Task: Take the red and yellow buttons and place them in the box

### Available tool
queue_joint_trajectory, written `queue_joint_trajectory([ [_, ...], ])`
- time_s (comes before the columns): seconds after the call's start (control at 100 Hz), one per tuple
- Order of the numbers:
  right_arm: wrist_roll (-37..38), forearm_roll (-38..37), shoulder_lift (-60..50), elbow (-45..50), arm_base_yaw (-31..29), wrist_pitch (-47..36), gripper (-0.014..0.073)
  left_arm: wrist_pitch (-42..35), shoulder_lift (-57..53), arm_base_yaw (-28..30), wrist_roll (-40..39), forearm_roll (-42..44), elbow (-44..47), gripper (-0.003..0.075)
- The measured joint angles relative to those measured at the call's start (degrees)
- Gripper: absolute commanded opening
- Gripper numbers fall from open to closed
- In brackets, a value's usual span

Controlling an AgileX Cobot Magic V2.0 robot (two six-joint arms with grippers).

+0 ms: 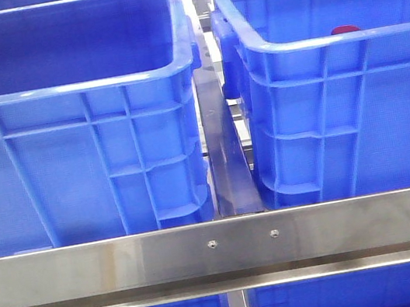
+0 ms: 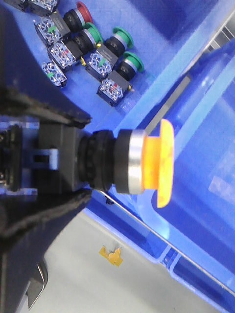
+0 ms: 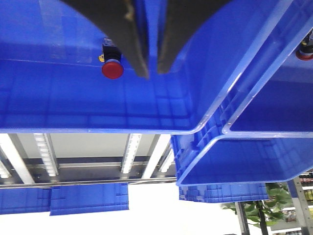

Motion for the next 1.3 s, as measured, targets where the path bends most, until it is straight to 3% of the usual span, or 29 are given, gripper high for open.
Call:
queue_joint_trajectory([
  [0.1,0.00,0.00,0.00,0.00,0.00,0.61,0.0437,0.21,-0.02,0.00,0.00,0.00,0.00,-0.0019],
  [0.19,0.00,0.60,0.00,0.00,0.00,1.66,0.0501,0.34,-0.02,0.00,0.00,0.11,0.00,-0.0019],
  [0.44,1.44,6.54,0.66,0.00,0.00,9.73,0.0503,0.34,-0.12,0.00,0.00,0.11,0.00,-0.0019],
  [0.7,17.73,6.55,9.92,-1.88,0.00,32.66,0.0503,0.55,-0.12,0.00,0.00,0.11,0.00,-0.0019],
  [0.94,26.29,5.50,21.63,-5.36,0.00,48.58,0.0503,0.55,-0.12,0.00,0.00,0.11,0.00,-0.0019],
  [1.3,29.51,5.39,33.58,-12.83,7.39,51.08,0.0503,0.64,-0.12,0.00,0.00,0.11,0.00,-0.0019],
])
